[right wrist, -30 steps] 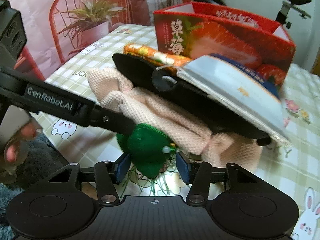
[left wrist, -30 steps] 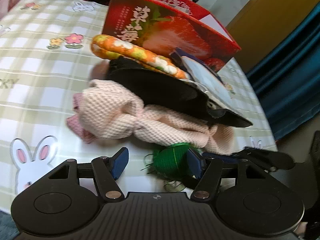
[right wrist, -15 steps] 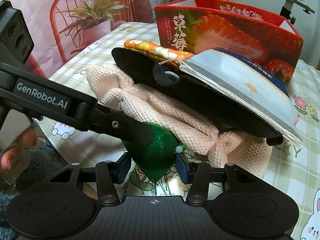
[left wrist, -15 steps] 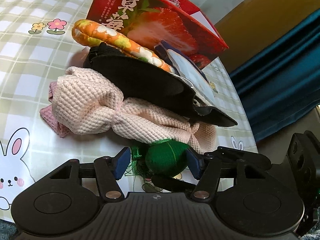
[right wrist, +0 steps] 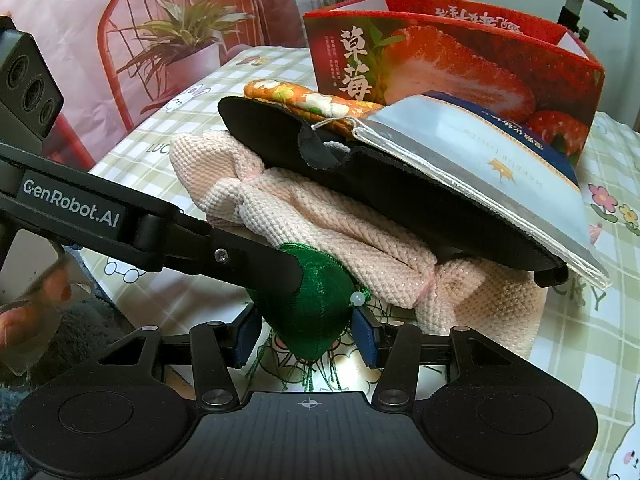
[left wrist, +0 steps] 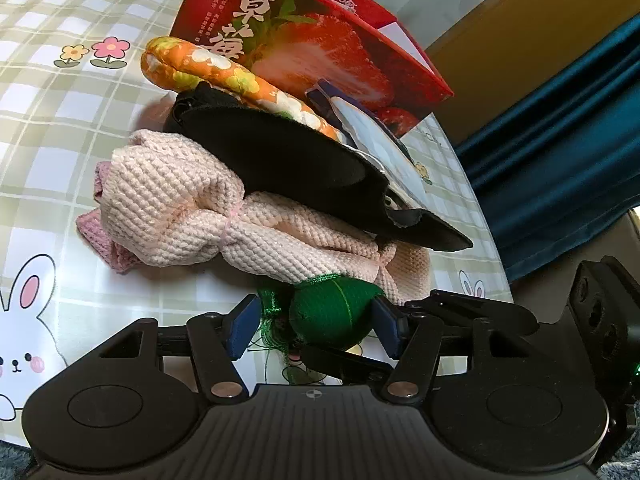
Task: Organize soft objects
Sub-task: 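Close the left gripper on the green mesh ball, then lift the green ball with the left gripper and release it into the red box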
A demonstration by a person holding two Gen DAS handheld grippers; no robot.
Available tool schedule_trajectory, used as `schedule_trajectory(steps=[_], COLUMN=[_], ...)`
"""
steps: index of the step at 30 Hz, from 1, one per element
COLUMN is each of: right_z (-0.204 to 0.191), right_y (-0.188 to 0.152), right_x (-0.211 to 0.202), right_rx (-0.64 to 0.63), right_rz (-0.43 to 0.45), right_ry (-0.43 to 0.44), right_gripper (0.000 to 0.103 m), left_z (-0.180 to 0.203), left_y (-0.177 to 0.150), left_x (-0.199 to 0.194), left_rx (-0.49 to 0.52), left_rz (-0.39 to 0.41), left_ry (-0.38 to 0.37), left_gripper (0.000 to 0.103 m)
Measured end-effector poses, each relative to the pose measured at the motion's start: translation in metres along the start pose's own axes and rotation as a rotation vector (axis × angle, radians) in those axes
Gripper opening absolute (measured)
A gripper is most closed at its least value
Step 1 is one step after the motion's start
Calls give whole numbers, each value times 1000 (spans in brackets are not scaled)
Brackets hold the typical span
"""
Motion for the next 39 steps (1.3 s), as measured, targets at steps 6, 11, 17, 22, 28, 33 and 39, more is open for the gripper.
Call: schedule_trajectory(steps=[6, 11, 17, 22, 28, 33, 39], right_z=[-4, -6, -9, -12, -12, -6, 12], right_y=[1, 6, 17, 35, 62, 91, 121], right_x=[-4, -16, -42, -69, -98, -118, -130], right_rx=[-20, -35, -50, -58, -66, -87, -95], right_rz=[18, 63, 152, 233, 313, 392, 437], right_ry=[-12, -26, -36, -45, -46, -78, -104], right_gripper=[43, 43, 42, 42, 42, 42, 42], left_z=[5, 15, 39, 64, 96, 122, 134], left_y=[-1, 2, 11, 23, 47, 71, 96], left_x=[-1, -10, -35, -61, -88, -100, -100], left_rx=[13, 56, 139, 220, 281, 335, 341], left_rz=[12, 49, 117, 182, 255, 301, 322], left_ry=[-45, -55, -62, -57, -64, -69, -90], left_gripper=[48, 48, 48, 48, 47, 47, 47])
Point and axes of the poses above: each gripper's, at about its wrist camera, not at the fingertips, and x roughly the way its jaws point, z to its right, y to its top, the point moved 7 cm from there along x, roughly the way its jaws point, and after that the axes turned 8 degrees about -y, right-handed, at the moved point
